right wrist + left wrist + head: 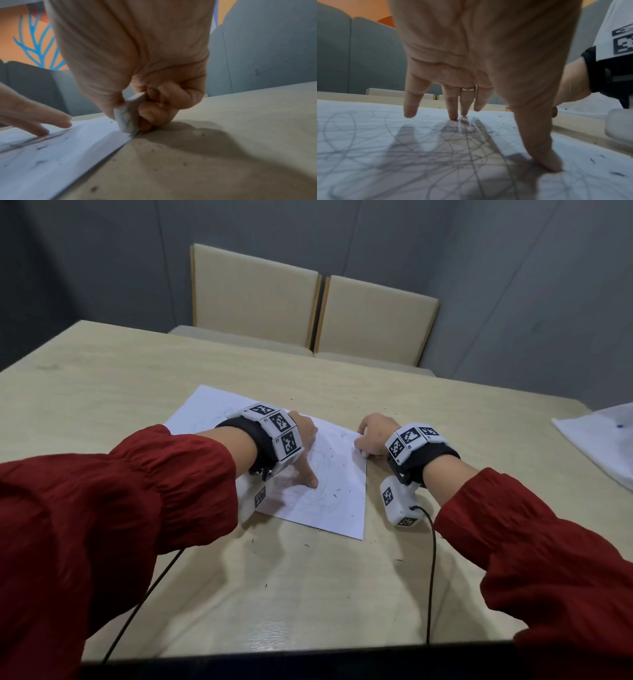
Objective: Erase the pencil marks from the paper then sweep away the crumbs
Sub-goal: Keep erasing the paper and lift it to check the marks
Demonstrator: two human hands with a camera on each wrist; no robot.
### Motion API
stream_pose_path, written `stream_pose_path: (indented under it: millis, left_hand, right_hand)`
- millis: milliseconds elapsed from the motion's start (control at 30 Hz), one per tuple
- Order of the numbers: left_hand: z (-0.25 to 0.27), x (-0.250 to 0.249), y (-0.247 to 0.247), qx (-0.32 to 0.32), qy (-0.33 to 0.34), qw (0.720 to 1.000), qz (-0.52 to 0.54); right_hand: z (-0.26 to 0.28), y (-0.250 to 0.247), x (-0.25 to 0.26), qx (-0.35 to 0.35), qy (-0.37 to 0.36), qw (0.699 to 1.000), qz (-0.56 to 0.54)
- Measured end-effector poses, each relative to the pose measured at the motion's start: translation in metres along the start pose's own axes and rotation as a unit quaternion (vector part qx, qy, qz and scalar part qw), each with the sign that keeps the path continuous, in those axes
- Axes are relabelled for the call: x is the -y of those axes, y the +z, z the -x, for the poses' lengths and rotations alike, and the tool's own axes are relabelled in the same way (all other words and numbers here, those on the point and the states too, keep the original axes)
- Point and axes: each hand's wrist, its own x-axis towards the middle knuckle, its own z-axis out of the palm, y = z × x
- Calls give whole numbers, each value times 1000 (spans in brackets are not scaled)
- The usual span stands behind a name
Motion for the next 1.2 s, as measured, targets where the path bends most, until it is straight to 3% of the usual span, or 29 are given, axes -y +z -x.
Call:
stream_pose_path:
  millis: [133, 233, 400, 533, 600, 700, 800, 900, 1033, 1200]
  left_hand:
    - [5, 7, -9, -48, -4, 998, 38]
    - [16, 16, -28, -145, -2, 984, 104]
    - [35, 33, -73, -383, 28, 898, 214]
    - [52, 37, -112, -486, 74, 846, 206]
    - [59, 34, -125, -480, 68, 862, 150]
    - [70, 23, -133, -405, 28, 911, 70]
    - [68, 19, -130, -372, 9, 920, 122]
    - [62, 27, -128, -417, 32, 871, 257]
    - [63, 43, -133, -449, 43, 797, 402]
    - [61, 73, -139, -495, 35, 731, 468]
  right_hand:
    - [7, -10, -1, -67, -31, 997, -17]
    - [17, -30, 5, -141, -49, 988, -49]
    - [47, -81, 19, -292, -66, 951, -78]
    - [67, -108, 24, -329, -79, 939, -68]
    - [75, -113, 25, -333, -87, 938, -46]
    - [86, -114, 29, -340, -117, 932, -32]
    - [92, -116, 35, -344, -144, 926, -67]
    - [94, -124, 37, -340, -166, 916, -136]
    - [85, -129, 27, -362, -130, 896, -223]
    - [55, -115, 7, -324, -82, 872, -358]
